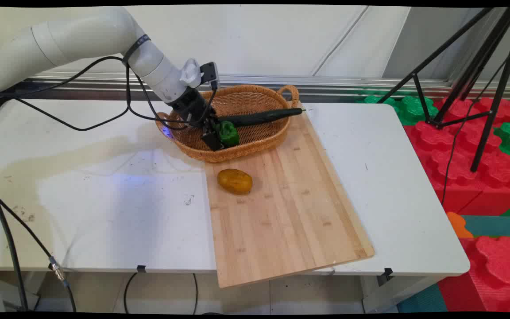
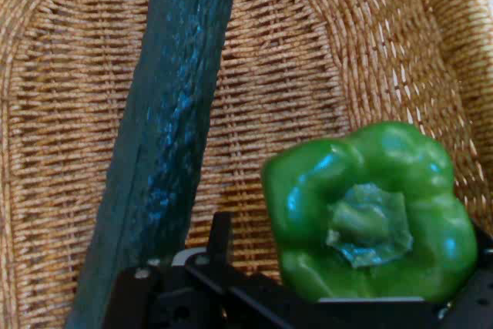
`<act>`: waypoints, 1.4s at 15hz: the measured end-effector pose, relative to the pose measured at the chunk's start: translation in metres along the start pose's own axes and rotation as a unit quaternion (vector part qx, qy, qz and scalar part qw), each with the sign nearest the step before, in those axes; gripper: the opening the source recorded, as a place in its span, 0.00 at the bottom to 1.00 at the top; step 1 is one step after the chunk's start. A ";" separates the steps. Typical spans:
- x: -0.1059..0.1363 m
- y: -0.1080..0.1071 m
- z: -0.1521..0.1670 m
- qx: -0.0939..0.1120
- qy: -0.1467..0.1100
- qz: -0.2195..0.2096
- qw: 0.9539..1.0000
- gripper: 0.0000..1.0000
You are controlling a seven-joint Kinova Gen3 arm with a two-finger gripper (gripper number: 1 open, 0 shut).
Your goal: Pick up the potato from the cutting board
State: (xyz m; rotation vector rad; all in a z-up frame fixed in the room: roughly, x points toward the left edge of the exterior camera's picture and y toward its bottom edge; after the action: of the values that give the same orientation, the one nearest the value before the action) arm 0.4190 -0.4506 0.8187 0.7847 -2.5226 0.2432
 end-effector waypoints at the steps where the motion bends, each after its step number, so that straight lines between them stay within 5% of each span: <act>1: 0.000 -0.001 0.001 -0.001 0.001 -0.001 1.000 1.00; 13: 0.008 -0.003 -0.034 0.006 0.037 0.004 0.999 1.00; 21: 0.011 0.017 -0.077 -0.004 0.061 0.020 0.998 1.00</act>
State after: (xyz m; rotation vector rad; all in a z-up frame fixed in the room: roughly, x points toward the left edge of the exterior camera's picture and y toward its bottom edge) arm 0.4314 -0.4185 0.8906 0.6953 -2.4236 0.2859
